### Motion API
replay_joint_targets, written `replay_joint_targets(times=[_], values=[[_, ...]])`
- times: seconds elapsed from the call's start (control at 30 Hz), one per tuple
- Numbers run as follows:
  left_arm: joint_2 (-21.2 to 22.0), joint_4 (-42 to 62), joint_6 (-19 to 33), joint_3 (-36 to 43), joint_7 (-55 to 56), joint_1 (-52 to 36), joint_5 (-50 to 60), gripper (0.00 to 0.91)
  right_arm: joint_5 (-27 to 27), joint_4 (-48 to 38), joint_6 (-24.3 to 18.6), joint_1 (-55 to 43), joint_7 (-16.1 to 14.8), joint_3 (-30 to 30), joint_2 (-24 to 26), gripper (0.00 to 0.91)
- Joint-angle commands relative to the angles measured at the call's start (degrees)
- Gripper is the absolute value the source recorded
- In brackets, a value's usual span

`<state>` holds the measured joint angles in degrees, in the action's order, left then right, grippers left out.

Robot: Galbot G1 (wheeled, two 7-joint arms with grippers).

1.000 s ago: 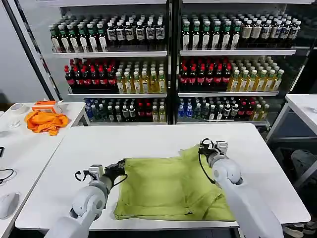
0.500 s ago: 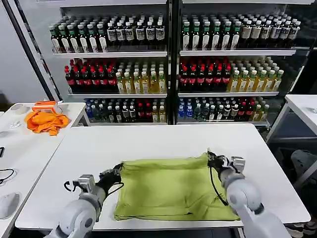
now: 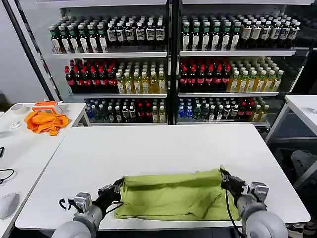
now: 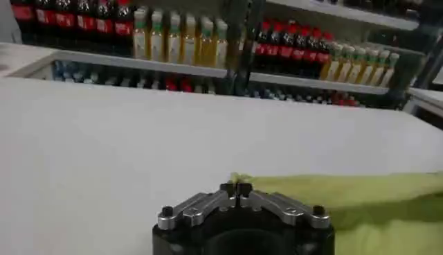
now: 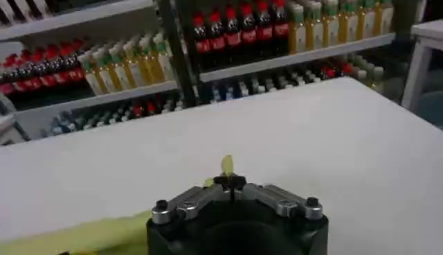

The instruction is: Fold and organize the clothes.

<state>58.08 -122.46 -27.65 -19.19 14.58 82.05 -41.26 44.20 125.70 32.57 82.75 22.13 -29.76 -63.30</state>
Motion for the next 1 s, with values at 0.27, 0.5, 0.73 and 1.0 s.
replay_joint_targets(times=[0.27, 0.5, 0.73, 1.0], values=[[0.79, 1.83, 0.96, 1.80, -1.12, 2.57, 5.96, 0.877, -3.31, -2.90, 0.52, 1.07, -0.30, 0.76, -1.79, 0.907], [1.41, 4.02, 6.71, 2.55, -1.08, 1.94, 11.98, 0.907, -5.97, -3.23, -0.66, 1.14, -2.42, 1.98, -2.83, 0.907], [5.20, 1.40, 9.51, 1.55, 2.68, 5.03, 12.67, 0.907, -10.03, 0.04, -2.46, 5.45, -3.71, 0.01, -3.03, 0.907], [12.23, 2.33, 12.37, 4.10, 4.97, 7.87, 16.70, 0.907, -10.44, 1.17, -3.05, 7.76, -3.31, -0.85, -4.35, 0.907]])
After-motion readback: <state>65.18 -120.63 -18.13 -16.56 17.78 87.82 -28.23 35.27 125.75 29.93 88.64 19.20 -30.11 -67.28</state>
